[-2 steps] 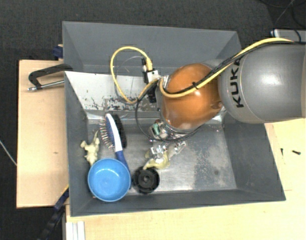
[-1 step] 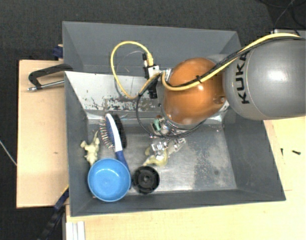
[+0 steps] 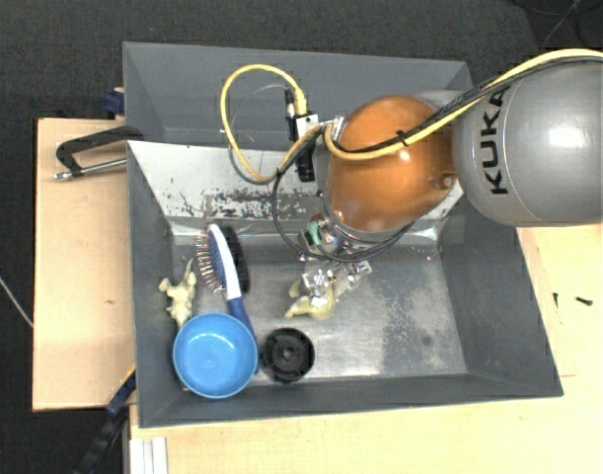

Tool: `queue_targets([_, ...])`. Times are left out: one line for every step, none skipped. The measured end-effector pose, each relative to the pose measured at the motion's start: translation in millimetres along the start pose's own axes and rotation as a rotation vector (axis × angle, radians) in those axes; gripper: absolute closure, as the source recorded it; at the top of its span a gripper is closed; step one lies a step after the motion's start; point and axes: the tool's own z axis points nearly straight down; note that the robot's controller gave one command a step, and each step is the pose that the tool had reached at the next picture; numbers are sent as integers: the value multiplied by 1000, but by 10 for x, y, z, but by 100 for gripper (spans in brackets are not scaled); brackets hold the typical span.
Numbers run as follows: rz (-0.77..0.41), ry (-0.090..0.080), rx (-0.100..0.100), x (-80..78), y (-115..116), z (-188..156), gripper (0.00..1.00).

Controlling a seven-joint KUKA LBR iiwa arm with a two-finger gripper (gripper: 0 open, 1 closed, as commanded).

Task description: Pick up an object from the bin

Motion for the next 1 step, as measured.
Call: queue_targets([4,0,1,-15,-22,-331,100])
